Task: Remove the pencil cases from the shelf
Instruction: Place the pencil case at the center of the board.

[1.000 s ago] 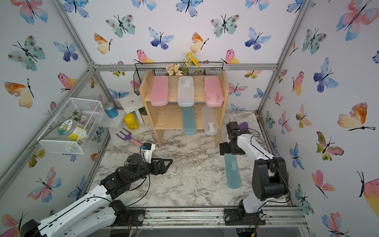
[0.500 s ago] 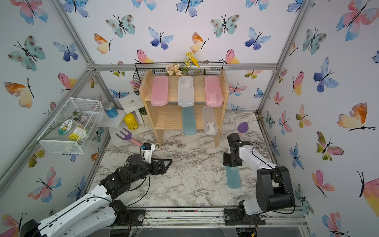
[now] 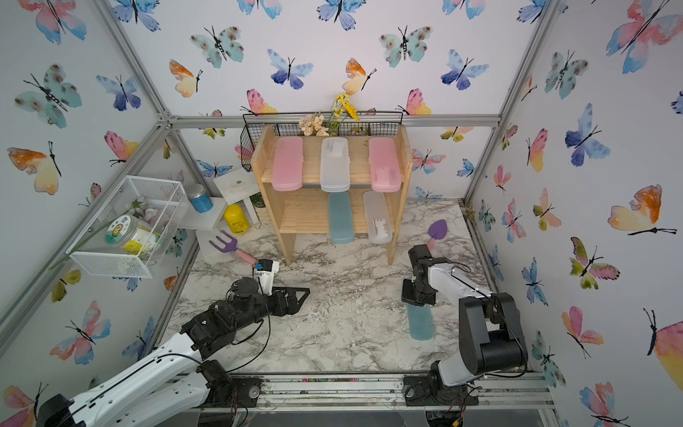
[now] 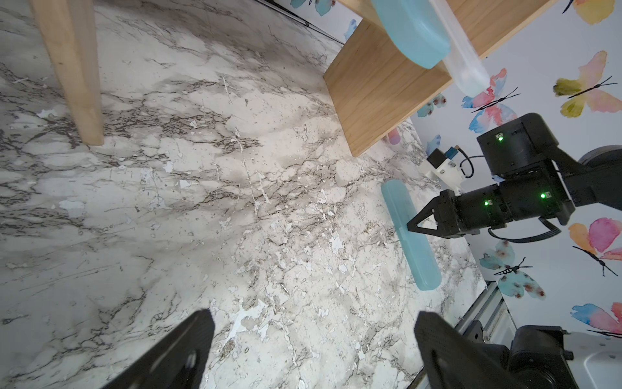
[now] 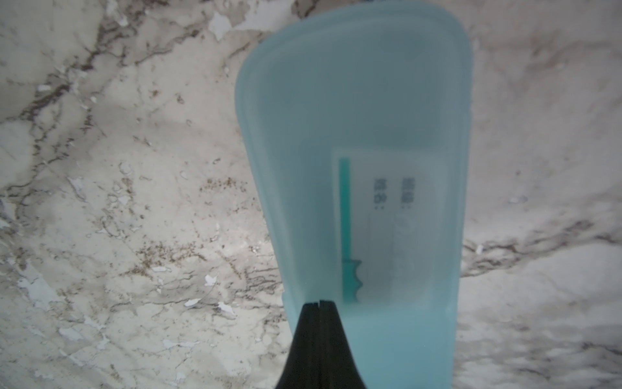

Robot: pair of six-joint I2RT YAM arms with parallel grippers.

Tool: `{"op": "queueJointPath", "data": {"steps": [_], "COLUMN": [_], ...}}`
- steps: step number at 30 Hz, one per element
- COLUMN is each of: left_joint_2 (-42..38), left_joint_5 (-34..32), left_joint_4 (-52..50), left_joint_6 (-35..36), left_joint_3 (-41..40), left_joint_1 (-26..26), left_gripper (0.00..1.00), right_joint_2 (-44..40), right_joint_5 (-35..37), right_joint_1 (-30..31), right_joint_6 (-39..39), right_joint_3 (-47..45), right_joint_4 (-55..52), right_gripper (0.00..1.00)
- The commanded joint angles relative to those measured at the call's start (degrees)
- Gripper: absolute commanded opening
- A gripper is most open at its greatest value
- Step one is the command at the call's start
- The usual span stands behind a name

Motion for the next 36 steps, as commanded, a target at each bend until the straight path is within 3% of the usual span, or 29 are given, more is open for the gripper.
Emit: {"op": "queueJointPath", "data": {"steps": [1,12,21,26,29,36], "left_joint_2": [-0.98,-1.20,-1.19,0.14,0.40,-0.08], "left_joint_5": [-2.67,-3.64,-4.28,-4.13,-4.30,-4.11], "left_joint_4": [-1.07,-2.08,-2.11,-1.38,-1.57,-0.32], "left_joint_6": [0.39,-0.45,-0.18,0.91,1.18,0.22], "left_joint_3": [-0.32,-0.11,0.21,1.99,3.26,3.82], "left_joint_1": [0.05,0.05,0.14,0.16,0.14,0.22], "left_gripper": [0.99,0.99,0.99,0.99,0.99,0.99], "right_joint_2": [5.30,9.66,12.23,6.72,2.61,-3.15], "right_joint_5": [2.35,4.88,2.29,2.35,1.01,2.41], "right_joint_1": [0.10,0.22,0.23,0.23,0.22,0.20], "right_joint_6": [0.84,1.63,2.45,1.49,0.61,-1.30], "right_joint_3": [-2.26,-2.08,-3.56,-1.87,-0.19,3.18], "right_joint_4": [2.24,1.51,6.01,6.39,5.65,1.71], "right_gripper": [0.02,0.02,0.02,0.28,0.52,0.83]}}
